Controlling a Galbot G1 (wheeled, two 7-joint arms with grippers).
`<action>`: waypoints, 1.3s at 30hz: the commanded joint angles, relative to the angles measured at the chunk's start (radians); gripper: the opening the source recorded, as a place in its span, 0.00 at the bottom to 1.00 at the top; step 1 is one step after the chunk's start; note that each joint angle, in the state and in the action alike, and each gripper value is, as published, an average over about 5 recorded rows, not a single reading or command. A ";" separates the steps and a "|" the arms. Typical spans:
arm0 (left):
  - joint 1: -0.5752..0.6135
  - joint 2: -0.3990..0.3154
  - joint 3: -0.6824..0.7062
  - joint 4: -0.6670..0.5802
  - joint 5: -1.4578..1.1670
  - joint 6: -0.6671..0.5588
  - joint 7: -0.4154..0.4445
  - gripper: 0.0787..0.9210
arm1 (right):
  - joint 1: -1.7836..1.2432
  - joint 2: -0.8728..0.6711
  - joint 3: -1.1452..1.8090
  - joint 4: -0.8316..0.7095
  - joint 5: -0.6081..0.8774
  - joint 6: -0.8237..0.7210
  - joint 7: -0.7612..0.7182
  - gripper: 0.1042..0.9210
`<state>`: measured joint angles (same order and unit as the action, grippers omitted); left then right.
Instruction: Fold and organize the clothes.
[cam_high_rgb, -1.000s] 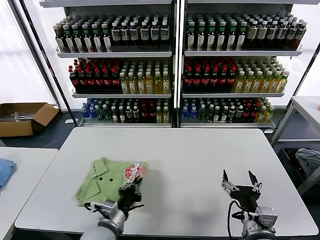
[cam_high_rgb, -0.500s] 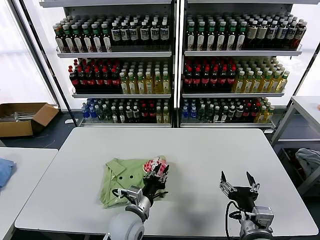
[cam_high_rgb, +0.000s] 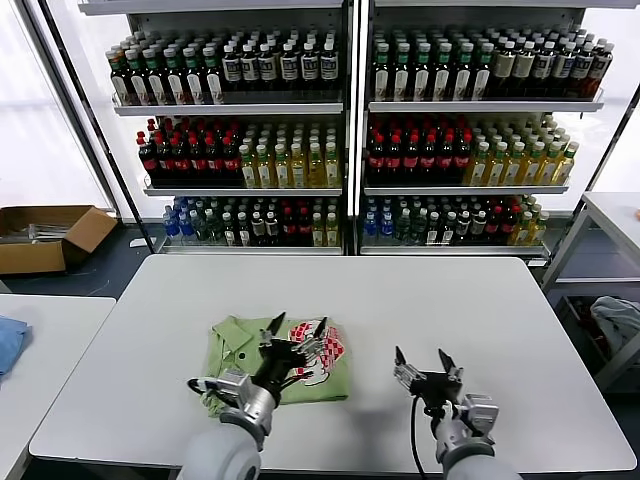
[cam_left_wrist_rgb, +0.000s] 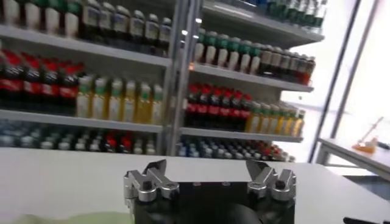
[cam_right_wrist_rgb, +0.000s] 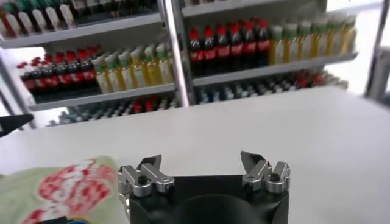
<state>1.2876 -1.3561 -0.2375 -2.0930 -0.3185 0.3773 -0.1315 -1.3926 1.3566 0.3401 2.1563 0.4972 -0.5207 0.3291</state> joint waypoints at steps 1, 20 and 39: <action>0.134 0.058 -0.200 -0.098 0.053 0.004 -0.020 0.88 | 0.282 0.054 -0.183 -0.246 0.308 -0.056 0.101 0.88; 0.146 0.064 -0.241 -0.055 0.058 0.003 -0.026 0.88 | 0.324 0.183 -0.210 -0.424 0.334 -0.022 0.123 0.72; 0.173 0.060 -0.238 -0.079 0.056 0.001 -0.027 0.88 | 0.244 0.045 -0.197 -0.252 0.205 -0.026 0.116 0.09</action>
<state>1.4417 -1.2951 -0.4694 -2.1580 -0.2657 0.3787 -0.1572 -1.1275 1.4835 0.1271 1.8152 0.7436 -0.5348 0.4415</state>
